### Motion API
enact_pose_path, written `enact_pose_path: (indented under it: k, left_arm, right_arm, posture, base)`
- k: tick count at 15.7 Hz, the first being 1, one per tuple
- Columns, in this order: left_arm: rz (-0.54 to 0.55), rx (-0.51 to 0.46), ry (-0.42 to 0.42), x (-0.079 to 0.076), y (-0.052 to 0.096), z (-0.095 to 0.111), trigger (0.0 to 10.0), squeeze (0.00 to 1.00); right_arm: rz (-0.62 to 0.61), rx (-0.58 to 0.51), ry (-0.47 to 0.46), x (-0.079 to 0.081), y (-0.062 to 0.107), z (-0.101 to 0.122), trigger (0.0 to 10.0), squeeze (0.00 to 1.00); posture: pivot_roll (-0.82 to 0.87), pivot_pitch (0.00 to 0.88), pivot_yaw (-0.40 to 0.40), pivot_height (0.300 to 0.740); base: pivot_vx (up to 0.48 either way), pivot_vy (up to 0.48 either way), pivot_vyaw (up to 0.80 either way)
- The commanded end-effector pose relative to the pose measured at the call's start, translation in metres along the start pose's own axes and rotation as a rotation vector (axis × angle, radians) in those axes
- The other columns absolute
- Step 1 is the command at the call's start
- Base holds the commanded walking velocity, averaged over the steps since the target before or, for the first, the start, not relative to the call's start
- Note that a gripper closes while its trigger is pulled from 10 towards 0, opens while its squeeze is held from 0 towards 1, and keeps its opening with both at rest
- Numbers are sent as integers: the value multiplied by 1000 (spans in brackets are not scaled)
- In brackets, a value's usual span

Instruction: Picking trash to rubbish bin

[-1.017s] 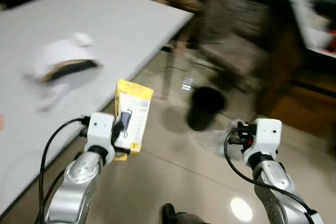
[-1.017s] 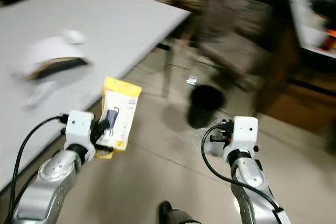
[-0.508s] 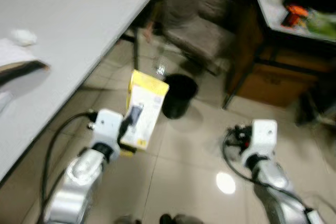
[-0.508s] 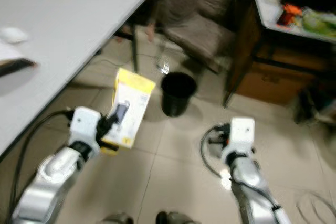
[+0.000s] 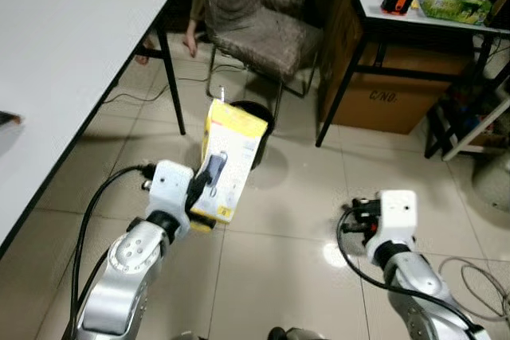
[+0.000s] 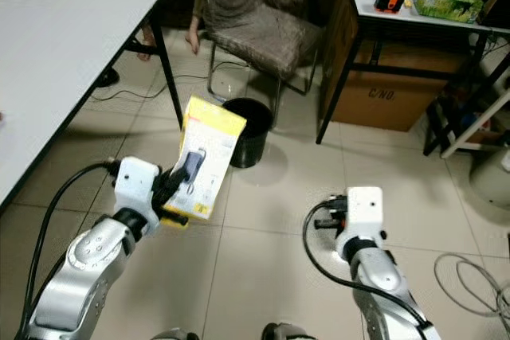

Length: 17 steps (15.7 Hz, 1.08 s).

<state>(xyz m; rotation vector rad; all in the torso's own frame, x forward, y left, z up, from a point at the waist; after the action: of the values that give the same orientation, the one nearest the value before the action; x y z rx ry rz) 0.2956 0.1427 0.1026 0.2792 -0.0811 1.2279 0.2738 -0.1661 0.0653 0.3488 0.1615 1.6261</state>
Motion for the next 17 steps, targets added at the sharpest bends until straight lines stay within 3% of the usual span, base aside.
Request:
enact_pose_path:
  k: [1, 17]
  left_arm:
    - [-18, 6, 0, -5, -1, -3, 10000, 0]
    - [-38, 25, -45, -7, -14, -15, 10000, 0]
  right_arm:
    - [0, 8, 35, -2, 1, 0, 10000, 0]
    - [-1, -15, 35, 0, -15, 6, 10000, 0]
  posture:
    - [-95, 156, -60, 740]
    - [-111, 117, -32, 740]
  base:
    - [412, 0, 0]
    - [424, 0, 0]
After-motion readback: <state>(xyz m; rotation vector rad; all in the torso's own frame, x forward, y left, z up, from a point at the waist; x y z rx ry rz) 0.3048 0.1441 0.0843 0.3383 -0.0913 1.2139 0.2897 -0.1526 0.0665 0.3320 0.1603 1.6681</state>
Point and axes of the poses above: a point about 5 cm out from each wrist's last joint towards the gripper, its own y axis pointing back from the gripper into the wrist, its own z axis along the axis of the wrist's last joint, x = y × z, the point moved 4 cm from there along -y, pointing out of the wrist towards the gripper, and after that the axes turned 6 degrees about -y, right-handed, at the moved point
